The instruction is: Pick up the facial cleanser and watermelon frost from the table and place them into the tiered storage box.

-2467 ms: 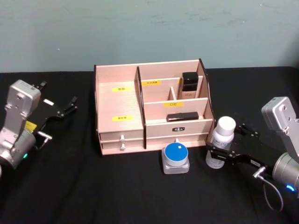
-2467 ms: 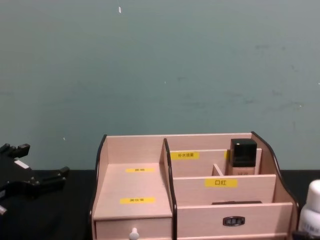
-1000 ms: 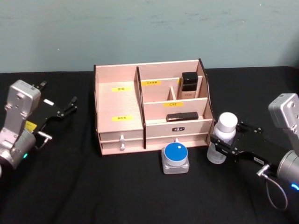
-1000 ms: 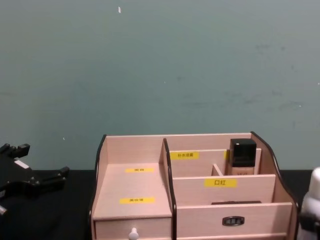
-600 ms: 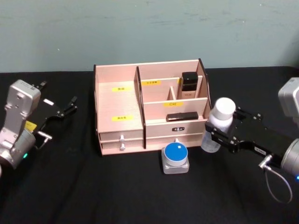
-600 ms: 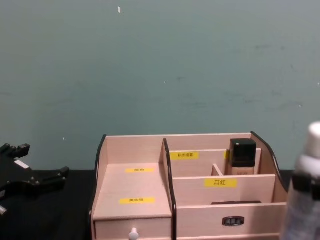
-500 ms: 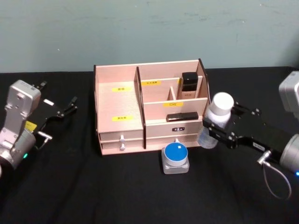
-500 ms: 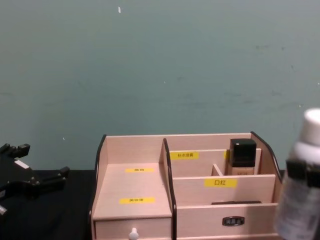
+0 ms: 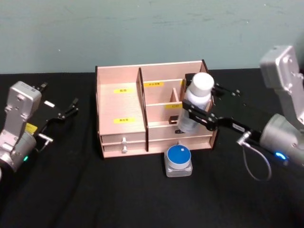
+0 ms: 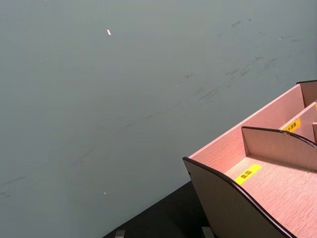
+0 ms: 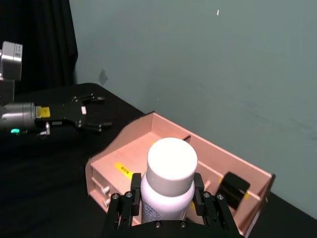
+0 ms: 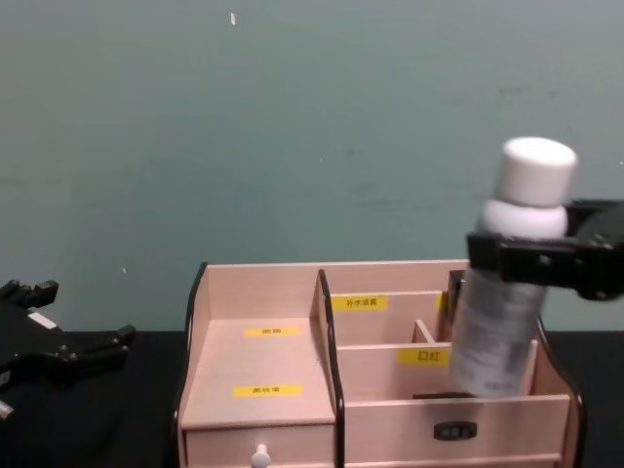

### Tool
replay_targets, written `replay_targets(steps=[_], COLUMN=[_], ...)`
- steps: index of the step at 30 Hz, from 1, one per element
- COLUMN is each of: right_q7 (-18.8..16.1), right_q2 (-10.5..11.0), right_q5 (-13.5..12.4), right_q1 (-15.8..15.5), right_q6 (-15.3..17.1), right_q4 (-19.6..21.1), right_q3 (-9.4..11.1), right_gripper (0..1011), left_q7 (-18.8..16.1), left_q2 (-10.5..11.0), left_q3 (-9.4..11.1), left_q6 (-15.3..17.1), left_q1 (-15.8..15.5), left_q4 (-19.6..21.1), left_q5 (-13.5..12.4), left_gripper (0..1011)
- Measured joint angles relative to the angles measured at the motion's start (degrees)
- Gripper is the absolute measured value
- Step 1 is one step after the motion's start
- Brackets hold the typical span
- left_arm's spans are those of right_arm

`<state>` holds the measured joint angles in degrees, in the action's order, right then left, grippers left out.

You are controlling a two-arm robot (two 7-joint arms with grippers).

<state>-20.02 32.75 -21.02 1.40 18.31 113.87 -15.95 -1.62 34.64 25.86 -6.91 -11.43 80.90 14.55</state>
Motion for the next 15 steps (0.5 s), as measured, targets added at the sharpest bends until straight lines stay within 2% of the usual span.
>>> replay_targets(steps=[6, 15], right_q7=[0.54, 1.05], right_q2=[-2.23, -4.73], right_q5=[1.11, 2.53], right_q1=[4.56, 9.34], right_q6=[1.05, 2.00], right_q4=[-2.61, -6.17], right_q3=[-2.49, -4.54], right_gripper=[611, 611], left_q7=[0.00, 0.00], left_q2=[0.00, 0.00], left_q3=[0.00, 0.00], left_q6=[0.00, 0.00], left_q1=[0.00, 0.00], left_q4=[0.00, 0.00], left_q5=[0.00, 0.00], left_gripper=[1001, 1001])
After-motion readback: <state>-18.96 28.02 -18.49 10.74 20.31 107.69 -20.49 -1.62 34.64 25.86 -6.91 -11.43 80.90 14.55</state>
